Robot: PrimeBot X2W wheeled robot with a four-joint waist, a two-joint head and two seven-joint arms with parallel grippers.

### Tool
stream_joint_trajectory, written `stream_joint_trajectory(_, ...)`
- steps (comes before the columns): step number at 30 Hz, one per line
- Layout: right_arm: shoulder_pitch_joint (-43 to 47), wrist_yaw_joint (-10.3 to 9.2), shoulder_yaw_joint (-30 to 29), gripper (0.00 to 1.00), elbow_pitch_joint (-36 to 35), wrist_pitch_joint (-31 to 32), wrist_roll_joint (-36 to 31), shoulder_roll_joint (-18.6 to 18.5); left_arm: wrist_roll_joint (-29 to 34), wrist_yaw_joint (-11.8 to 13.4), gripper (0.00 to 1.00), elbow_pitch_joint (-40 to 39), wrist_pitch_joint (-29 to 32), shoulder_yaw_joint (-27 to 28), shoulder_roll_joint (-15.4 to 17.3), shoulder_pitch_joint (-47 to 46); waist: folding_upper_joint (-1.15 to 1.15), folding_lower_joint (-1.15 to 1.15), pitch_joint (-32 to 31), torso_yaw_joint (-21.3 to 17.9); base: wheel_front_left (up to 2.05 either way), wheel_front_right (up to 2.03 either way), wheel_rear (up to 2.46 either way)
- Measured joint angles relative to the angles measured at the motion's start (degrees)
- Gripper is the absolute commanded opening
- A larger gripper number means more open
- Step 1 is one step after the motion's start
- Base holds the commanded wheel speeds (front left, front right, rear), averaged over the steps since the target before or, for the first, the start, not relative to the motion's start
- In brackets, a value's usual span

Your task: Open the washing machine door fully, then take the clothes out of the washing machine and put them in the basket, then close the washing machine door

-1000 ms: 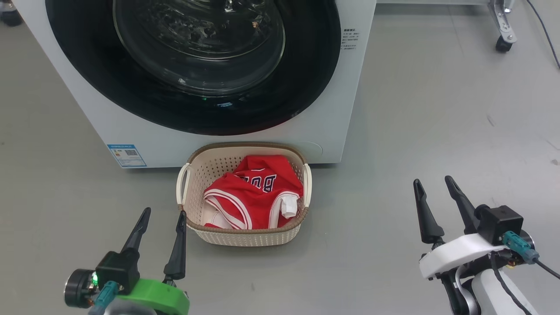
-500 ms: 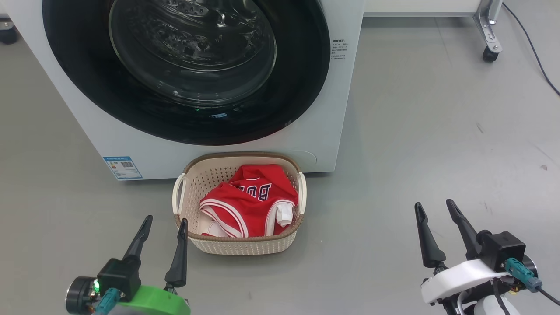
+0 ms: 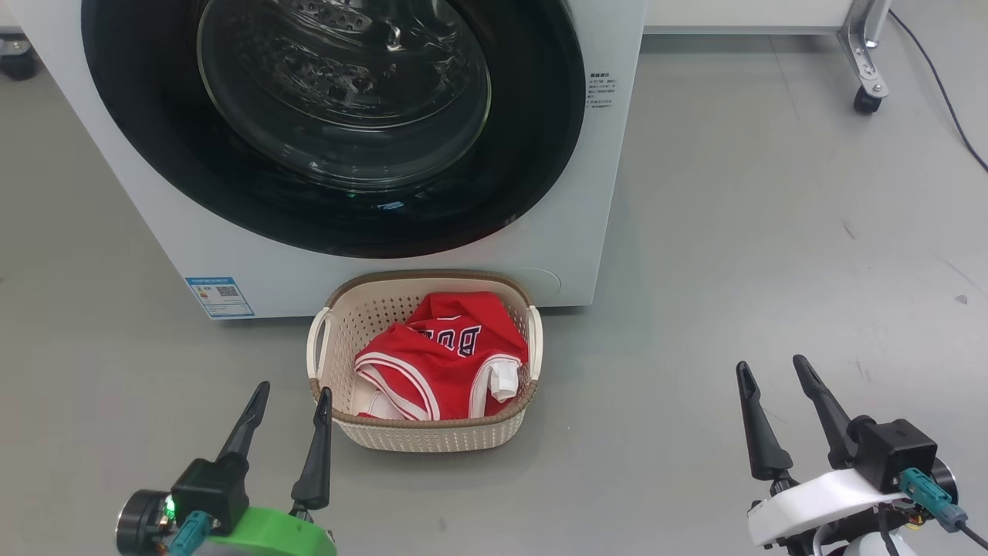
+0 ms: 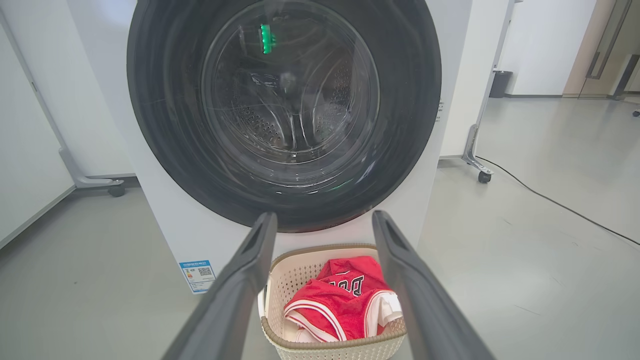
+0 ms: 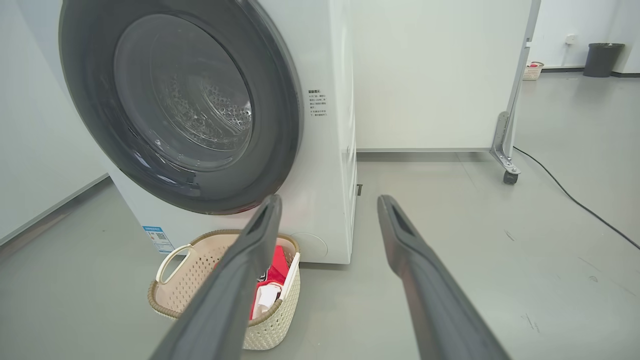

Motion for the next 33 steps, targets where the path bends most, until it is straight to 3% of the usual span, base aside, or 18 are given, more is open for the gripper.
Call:
stream_joint_trajectory(21,2.03,-0.53,-0.05,1.00,-2.98,0.00,-0.02,-0.40,0.00,0.19,1.00,-1.00,0.09,-0.01,0.21,0.04,0.00,0.00,0.63,0.53,0.00,0.00,0.00)
stream_joint_trajectory(22,2.04,-0.54,-0.05,0.00,-3.12,0.00,-0.02,-0.42,0.00,0.31,0.00,-1.05,0.09,-0.02,0.21,0.04,0.00,0.00,0.65,0.54,0.00,0.00,0.00)
stream_joint_trajectory(33,3.22,-0.40,0.22,0.00,-1.22,0.03,2.79,0.78,-2.74,0.25,0.00,0.94,0.27,-0.04,-0.36,1.21,0.00,0.00,0.54,0.37,0.00,0.00,0.00)
